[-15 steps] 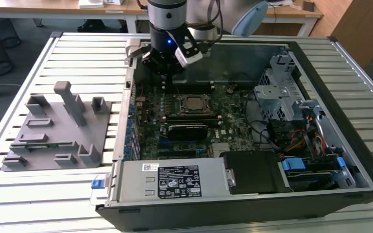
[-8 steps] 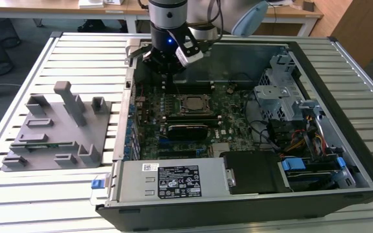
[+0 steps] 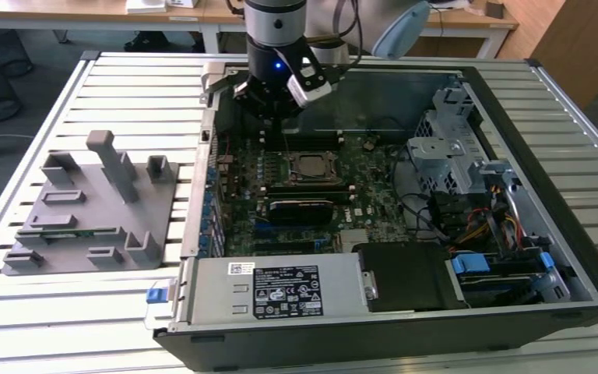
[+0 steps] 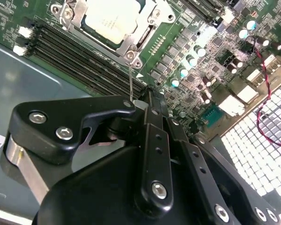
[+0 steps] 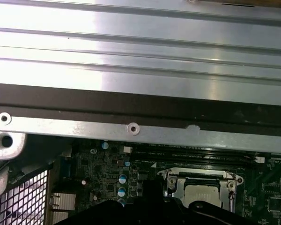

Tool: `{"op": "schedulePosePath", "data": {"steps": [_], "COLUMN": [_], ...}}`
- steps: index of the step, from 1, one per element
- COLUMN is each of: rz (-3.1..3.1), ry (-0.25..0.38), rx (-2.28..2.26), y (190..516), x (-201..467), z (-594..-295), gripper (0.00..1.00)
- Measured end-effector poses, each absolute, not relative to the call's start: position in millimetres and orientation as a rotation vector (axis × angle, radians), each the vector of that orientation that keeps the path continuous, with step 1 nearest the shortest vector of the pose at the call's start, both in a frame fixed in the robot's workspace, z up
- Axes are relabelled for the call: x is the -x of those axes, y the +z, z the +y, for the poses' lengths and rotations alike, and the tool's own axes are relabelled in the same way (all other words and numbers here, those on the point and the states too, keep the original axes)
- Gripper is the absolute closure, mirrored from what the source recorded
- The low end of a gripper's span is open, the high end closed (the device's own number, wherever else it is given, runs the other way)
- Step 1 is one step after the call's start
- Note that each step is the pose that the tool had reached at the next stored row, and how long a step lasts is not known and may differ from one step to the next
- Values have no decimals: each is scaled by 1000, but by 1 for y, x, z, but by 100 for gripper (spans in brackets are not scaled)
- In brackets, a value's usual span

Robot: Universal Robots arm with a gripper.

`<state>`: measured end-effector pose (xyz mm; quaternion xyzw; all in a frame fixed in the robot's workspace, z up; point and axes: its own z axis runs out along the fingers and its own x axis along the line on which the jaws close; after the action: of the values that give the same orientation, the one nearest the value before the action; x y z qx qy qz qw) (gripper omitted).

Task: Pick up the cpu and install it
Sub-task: 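Install the first cpu locking lever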

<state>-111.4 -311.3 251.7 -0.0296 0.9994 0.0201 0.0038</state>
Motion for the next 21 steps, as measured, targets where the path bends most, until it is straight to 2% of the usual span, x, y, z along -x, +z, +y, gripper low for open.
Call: {"op": "schedulePosePath", "data": {"steps": [21], "rz": [3134], "ry": [63], "rx": [93], "y": [252], "x": [99], "z": [-311], "gripper": [89]}}
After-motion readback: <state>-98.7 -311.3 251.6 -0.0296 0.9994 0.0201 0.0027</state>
